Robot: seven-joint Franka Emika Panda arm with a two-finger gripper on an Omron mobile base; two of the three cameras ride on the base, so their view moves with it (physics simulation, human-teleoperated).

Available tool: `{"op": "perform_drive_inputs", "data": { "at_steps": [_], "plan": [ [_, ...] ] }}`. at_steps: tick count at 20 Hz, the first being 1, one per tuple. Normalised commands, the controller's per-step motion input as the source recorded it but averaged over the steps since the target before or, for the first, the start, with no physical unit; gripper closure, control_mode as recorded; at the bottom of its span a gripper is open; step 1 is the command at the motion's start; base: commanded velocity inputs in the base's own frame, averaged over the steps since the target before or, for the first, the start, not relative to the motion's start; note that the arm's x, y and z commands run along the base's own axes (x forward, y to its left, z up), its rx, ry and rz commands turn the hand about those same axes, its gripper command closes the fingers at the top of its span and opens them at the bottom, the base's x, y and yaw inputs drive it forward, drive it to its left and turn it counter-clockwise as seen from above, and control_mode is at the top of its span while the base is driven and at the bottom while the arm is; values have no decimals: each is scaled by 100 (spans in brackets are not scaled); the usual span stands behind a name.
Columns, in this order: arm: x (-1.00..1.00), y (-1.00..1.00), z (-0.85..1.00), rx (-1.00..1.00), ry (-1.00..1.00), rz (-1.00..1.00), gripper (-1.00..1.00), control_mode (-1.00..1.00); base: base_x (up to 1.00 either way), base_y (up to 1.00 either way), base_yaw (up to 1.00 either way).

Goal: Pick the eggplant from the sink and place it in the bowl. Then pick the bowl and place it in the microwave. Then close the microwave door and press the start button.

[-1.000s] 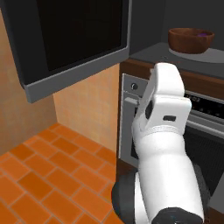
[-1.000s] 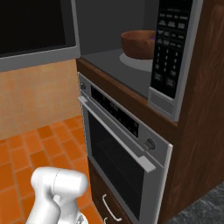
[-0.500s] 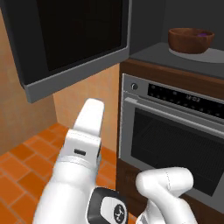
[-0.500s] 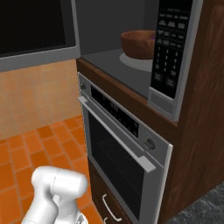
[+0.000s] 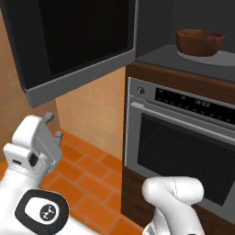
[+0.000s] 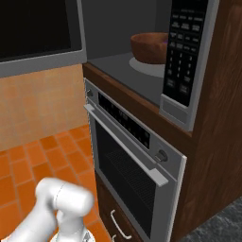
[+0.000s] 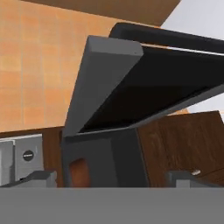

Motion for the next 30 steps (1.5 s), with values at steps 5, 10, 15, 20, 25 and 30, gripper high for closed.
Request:
{"op": "perform_drive_inputs", "data": {
  "at_steps": [5,10,15,20,25,30],
  "plan": [
    [68,96,-34,-2,0,-6,-100,-100,0,0,0],
    [88,77,-34,-1,0,-4,-100,-100,0,0,0],
    [92,45,-32,0,0,0,-100,-100,0,0,0],
    [69,11,-4,-1,1,-8,-100,-100,0,0,0],
    [45,-12,16,1,-13,1,-100,-100,0,0,0],
    [16,-46,43,12,-24,5,-100,-100,0,0,0]
  ]
}}
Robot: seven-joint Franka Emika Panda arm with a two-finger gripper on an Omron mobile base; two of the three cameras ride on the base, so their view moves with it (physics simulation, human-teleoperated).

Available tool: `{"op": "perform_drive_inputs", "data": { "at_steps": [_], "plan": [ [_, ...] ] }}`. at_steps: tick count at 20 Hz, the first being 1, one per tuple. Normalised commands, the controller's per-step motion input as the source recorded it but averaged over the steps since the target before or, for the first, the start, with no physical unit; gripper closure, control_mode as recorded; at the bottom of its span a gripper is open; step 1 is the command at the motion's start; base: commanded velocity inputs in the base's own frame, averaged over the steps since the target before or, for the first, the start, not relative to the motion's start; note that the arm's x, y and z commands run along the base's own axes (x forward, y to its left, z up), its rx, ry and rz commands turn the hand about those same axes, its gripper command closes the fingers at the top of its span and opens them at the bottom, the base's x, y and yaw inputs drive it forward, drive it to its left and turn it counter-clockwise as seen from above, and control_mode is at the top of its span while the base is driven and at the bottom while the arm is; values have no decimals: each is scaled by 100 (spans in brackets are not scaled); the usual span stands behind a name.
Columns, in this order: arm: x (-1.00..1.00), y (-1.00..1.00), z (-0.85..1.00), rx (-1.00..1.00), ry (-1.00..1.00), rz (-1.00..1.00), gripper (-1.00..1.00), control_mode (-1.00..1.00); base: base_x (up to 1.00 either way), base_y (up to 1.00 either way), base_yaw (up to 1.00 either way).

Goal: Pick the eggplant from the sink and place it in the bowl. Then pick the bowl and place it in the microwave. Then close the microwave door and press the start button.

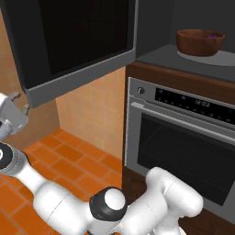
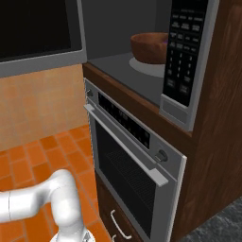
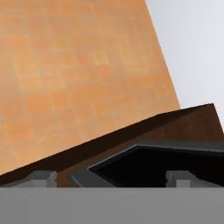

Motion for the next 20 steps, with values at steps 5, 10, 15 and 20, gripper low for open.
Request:
{"op": "perform_drive_inputs", "data": {
  "at_steps": [5,10,15,20],
  "plan": [
    [-4,-83,71,24,-28,12,-100,-100,0,0,0],
    [-24,-85,74,27,-28,10,-100,-100,0,0,0],
    [-85,-91,65,39,-35,0,-100,-100,0,0,0],
    [-99,-100,47,39,-29,0,-100,-100,0,0,0]
  ]
}}
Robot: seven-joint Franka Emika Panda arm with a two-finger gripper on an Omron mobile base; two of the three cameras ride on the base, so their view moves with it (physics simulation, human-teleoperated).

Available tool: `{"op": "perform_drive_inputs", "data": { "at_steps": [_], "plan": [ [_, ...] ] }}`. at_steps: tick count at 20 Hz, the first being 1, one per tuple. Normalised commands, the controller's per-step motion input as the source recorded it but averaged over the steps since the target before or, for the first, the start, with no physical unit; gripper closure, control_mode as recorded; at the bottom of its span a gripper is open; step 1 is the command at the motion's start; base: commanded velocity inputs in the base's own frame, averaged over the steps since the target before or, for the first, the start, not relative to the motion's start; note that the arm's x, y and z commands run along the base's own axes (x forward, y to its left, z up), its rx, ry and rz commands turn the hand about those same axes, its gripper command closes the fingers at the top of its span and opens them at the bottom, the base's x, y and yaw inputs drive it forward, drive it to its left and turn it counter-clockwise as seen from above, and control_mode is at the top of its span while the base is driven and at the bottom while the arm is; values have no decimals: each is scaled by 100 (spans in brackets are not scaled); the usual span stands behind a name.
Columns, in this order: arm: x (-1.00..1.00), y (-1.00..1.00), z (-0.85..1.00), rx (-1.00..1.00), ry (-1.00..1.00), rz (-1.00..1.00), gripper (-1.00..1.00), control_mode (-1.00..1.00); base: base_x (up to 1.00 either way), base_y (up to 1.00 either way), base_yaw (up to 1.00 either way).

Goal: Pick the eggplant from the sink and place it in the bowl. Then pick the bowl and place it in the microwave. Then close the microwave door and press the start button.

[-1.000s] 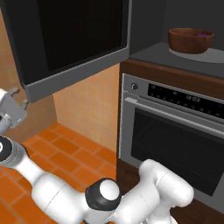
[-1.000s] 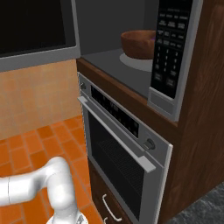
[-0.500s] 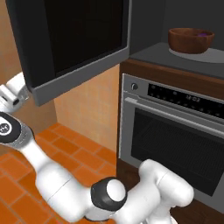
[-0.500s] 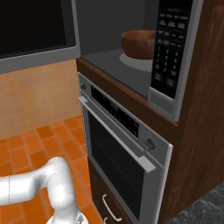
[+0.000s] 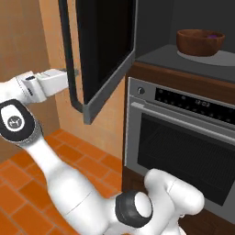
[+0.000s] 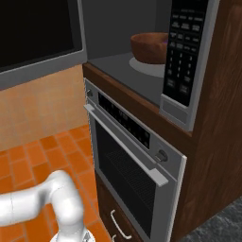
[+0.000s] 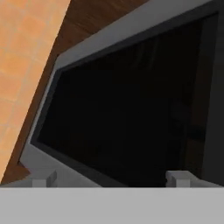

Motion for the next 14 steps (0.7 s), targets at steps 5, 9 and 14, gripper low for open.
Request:
{"op": "perform_drive_inputs", "data": {
  "at_steps": [5,9,14],
  "plan": [
    [-26,-100,33,37,-11,0,-100,-100,0,0,0],
    [0,-100,38,36,0,0,-100,-100,0,0,0],
    [-64,-100,28,34,-1,2,-100,-100,0,0,0]
  ]
}}
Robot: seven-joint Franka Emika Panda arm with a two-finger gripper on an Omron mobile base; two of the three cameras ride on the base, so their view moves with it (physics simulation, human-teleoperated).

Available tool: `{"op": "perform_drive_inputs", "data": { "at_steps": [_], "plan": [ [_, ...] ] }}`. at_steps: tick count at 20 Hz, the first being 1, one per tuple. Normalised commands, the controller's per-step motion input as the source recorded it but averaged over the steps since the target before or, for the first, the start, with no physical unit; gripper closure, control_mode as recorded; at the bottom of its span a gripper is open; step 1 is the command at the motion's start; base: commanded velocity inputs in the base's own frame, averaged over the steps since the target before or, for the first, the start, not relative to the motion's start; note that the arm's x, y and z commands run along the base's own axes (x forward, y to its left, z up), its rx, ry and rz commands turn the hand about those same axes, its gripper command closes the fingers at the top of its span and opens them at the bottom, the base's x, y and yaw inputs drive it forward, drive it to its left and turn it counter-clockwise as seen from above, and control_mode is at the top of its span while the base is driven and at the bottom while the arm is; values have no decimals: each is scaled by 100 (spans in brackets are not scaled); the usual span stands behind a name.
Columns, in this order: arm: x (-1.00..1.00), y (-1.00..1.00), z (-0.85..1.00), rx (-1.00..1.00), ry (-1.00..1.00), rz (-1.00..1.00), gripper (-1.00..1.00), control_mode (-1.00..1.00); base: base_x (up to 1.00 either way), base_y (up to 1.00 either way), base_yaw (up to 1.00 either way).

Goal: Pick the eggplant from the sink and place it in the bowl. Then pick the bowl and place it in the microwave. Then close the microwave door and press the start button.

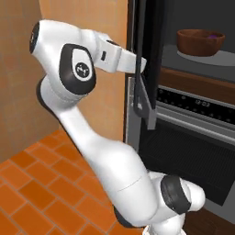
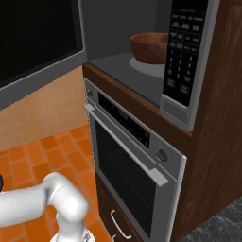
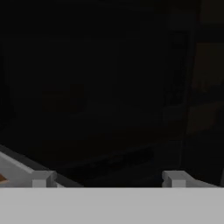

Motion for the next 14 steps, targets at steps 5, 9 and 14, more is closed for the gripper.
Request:
{"op": "perform_drive_inputs", "data": {
  "at_steps": [5,9,14],
  "plan": [
    [-88,-100,12,36,0,12,-100,-100,0,0,0],
    [0,-100,-4,13,-3,2,-100,-100,0,0,0],
    [0,-97,-40,-24,-29,0,-100,-100,0,0,0]
  ]
}}
